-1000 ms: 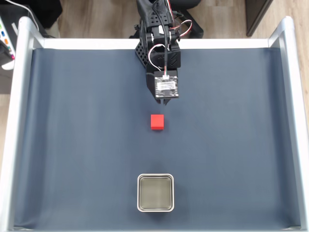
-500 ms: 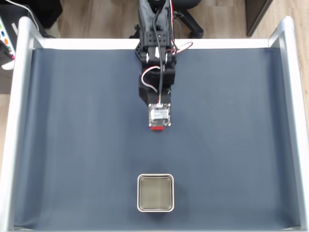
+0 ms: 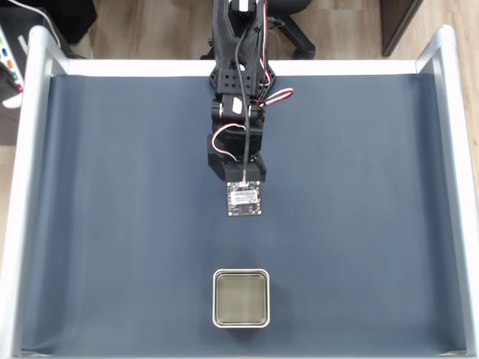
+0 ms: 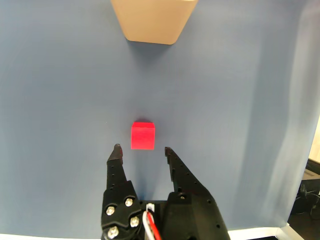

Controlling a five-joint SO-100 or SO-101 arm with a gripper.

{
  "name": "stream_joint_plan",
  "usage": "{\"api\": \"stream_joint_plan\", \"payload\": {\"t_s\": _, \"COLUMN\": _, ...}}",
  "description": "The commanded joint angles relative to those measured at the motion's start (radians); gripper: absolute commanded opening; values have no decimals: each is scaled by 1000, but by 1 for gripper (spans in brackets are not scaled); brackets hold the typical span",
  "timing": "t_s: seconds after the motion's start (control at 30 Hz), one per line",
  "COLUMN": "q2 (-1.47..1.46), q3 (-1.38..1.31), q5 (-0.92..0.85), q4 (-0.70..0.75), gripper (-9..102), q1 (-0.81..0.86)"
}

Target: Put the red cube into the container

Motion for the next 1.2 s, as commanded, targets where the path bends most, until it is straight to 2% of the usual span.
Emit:
{"api": "stream_joint_plan", "payload": {"t_s": 0.0, "q2": -5, "q3": 9, "q5": 5, "q4": -49, "gripper": 30, "q1": 11}}
{"api": "stream_joint_plan", "payload": {"t_s": 0.93, "q2": -97, "q3": 196, "q5": 43, "q4": -391, "gripper": 28, "q1": 2}}
{"api": "stream_joint_plan", "payload": {"t_s": 1.17, "q2": -112, "q3": 204, "q5": 69, "q4": -451, "gripper": 20, "q1": -6}}
